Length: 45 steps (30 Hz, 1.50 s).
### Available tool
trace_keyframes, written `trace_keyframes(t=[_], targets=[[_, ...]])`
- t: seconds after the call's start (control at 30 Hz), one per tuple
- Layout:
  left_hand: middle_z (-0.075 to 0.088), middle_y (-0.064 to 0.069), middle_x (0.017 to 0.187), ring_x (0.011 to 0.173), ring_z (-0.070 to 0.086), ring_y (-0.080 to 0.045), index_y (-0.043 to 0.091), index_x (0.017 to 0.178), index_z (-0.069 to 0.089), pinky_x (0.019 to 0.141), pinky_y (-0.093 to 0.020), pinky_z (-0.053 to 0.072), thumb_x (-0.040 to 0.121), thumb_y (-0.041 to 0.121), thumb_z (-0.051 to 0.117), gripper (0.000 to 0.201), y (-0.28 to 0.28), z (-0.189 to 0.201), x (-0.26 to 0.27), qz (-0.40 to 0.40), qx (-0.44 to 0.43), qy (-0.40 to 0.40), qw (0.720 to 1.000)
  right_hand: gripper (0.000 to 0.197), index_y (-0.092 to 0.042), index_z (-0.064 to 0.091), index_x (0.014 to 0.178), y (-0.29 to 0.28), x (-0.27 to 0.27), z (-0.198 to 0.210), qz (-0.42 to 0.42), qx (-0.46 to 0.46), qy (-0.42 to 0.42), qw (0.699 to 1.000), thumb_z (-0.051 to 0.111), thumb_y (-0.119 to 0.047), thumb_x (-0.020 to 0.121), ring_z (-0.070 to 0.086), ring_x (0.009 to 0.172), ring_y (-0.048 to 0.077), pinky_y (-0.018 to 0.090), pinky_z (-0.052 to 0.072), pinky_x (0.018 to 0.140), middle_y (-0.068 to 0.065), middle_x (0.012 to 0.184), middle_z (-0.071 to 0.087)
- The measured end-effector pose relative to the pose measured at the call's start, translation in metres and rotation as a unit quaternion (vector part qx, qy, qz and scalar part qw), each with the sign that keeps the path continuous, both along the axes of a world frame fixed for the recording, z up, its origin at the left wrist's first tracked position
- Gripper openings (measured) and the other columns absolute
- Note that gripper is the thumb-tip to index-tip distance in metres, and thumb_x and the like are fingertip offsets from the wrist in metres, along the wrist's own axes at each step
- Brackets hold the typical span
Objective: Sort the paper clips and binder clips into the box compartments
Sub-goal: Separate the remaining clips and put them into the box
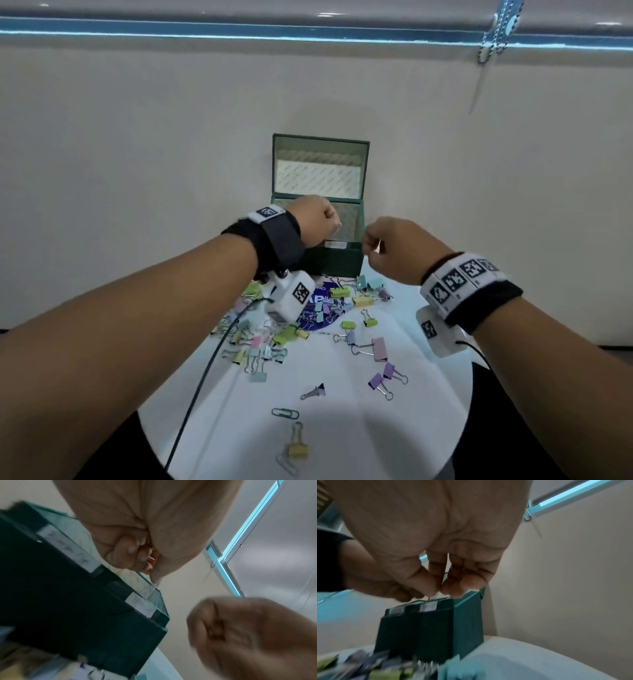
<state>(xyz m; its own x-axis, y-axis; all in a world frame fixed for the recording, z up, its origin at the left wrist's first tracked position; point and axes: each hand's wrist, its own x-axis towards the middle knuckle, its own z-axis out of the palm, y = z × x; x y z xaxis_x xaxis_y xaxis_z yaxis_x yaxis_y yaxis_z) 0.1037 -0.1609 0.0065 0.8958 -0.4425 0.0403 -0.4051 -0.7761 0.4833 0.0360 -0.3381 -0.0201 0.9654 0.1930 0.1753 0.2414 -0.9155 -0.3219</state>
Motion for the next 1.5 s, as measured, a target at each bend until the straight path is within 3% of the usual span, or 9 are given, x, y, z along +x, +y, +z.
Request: trace_keyframes(t=[0.2,0.33,0.43,0.53,0.73,0.93,1.07,1.2,1.5], targets=[[0.070,-0.020,0.107,0.086,0.070,-0.035,0.010,0.109,0.057,0.083,-0.040,0.059,0.097,0.006,0.053,0.013,-0.022,0.000,0.009,0.018,-0.070,0.110,0.991,0.014,-0.022,0.066,0.085,-0.005,-0.045,-0.029,0.025,-0.063,0.081,0.994,0.055,-0.015,0.087,0.058,0.081,0.015,0.028,0.050,0.074,-0.006,0.094,0.065],[0.059,-0.016,0.107,0.064,0.059,-0.021,0.008,0.144,0.041,0.052,-0.022,0.056,0.098,-0.007,0.043,0.049,-0.020,-0.002,0.010,0.038,-0.159,0.152,0.975,0.020,-0.028,0.061,0.081,0.000,-0.050,-0.037,0.025,-0.054,0.121,0.991,0.053,-0.010,0.084,0.057,0.085,0.014,0.026,0.046,0.075,-0.011,0.091,0.062],[0.047,-0.014,0.081,0.058,0.046,-0.021,0.012,0.130,0.045,0.036,-0.017,0.045,0.101,-0.007,0.031,0.038,-0.019,-0.003,0.009,0.076,-0.220,0.198,0.952,0.018,-0.025,0.064,0.083,0.005,-0.048,-0.040,0.007,-0.040,0.129,0.991,0.054,-0.011,0.083,0.059,0.085,0.015,0.026,0.049,0.075,-0.011,0.089,0.064],[0.049,-0.014,0.084,0.060,0.049,-0.021,0.013,0.124,0.046,0.040,-0.018,0.049,0.099,-0.010,0.031,0.037,-0.016,-0.002,0.009,0.085,-0.234,0.216,0.944,0.018,-0.022,0.068,0.087,0.008,-0.047,-0.041,-0.010,-0.039,0.140,0.989,0.055,-0.010,0.083,0.060,0.085,0.016,0.028,0.052,0.078,-0.008,0.091,0.067],[0.053,-0.009,0.134,0.111,0.062,-0.022,0.017,0.133,0.056,0.096,-0.038,0.056,0.092,-0.008,0.050,0.048,0.002,-0.005,0.004,0.034,-0.173,0.157,0.972,0.016,-0.022,0.068,0.086,0.007,-0.047,-0.043,-0.024,0.002,0.129,0.991,0.059,-0.010,0.082,0.057,0.079,0.011,0.024,0.047,0.073,-0.014,0.083,0.063],[0.065,0.012,0.105,0.097,0.061,-0.005,0.031,0.102,0.065,0.093,-0.029,0.052,0.094,0.011,0.056,0.023,0.038,-0.004,-0.058,-0.097,0.004,-0.019,0.995,0.013,-0.020,0.068,0.085,0.008,-0.047,-0.047,-0.009,0.002,0.125,0.992,0.059,-0.012,0.082,0.055,0.072,0.009,0.023,0.047,0.068,-0.010,0.086,0.067],[0.062,0.016,0.089,0.081,0.057,-0.003,0.032,0.092,0.065,0.082,-0.028,0.052,0.091,0.036,0.058,0.009,0.077,-0.029,-0.123,-0.222,0.272,0.014,0.936,0.017,-0.028,0.061,0.076,0.012,-0.050,-0.048,0.027,0.013,0.116,0.993,0.058,-0.013,0.083,0.056,0.074,0.004,0.024,0.046,0.071,-0.012,0.091,0.067],[0.060,0.016,0.094,0.088,0.057,-0.004,0.036,0.107,0.066,0.081,-0.031,0.051,0.080,0.060,0.065,0.037,0.103,-0.046,-0.156,-0.235,0.285,0.051,0.928,0.014,-0.030,0.062,0.081,0.023,-0.063,-0.044,0.079,0.020,0.111,0.991,0.063,-0.016,0.084,0.053,0.071,-0.004,0.016,0.038,0.065,-0.020,0.079,0.058],[0.057,0.007,0.092,0.078,0.060,-0.017,0.028,0.091,0.065,0.066,-0.036,0.053,0.092,0.040,0.039,0.029,0.115,-0.067,-0.173,-0.283,0.238,-0.079,0.926,0.014,-0.032,0.078,0.092,0.068,-0.118,-0.033,0.318,0.081,0.131,0.935,0.076,-0.028,0.078,0.060,0.080,0.006,0.026,0.051,0.070,-0.016,0.087,0.061]])
